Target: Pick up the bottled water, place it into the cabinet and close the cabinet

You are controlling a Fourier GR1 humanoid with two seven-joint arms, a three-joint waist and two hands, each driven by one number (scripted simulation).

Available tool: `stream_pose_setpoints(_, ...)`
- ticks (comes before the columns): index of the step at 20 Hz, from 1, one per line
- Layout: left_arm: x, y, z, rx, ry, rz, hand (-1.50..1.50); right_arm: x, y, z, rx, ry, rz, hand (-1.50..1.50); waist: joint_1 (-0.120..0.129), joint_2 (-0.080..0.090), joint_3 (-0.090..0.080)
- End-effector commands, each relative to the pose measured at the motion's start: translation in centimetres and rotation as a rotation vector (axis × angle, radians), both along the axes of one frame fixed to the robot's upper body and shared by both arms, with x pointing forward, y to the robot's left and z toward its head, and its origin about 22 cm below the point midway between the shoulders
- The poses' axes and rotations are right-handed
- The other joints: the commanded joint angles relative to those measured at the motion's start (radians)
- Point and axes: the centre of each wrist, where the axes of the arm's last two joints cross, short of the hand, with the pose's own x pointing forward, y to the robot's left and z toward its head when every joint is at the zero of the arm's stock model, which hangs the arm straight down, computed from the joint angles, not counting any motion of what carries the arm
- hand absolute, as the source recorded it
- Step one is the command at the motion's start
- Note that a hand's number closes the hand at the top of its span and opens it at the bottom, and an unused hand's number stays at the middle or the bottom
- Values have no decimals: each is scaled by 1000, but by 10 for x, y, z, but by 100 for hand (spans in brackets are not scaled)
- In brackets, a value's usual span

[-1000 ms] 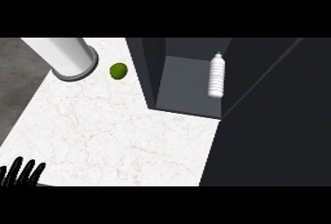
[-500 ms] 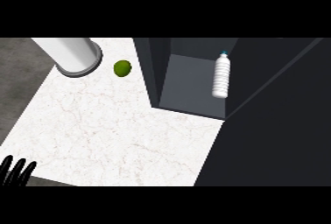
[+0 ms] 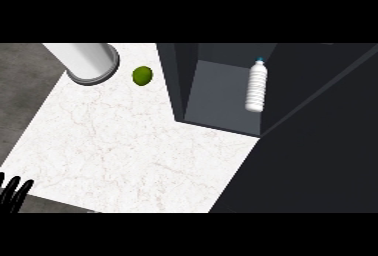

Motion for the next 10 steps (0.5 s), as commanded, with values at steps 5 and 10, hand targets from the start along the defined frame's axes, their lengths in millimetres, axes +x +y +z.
stream_pose_setpoints(5, 5, 7, 6, -20, -20, -16, -150, 42, 44, -24, 82, 259, -1, 150, 5, 3, 8)
stream_pose_setpoints(10, -3, 15, 3, -16, 10, 13, -150, 101, 51, -14, 87, 271, -153, 150, -21, -15, 11)
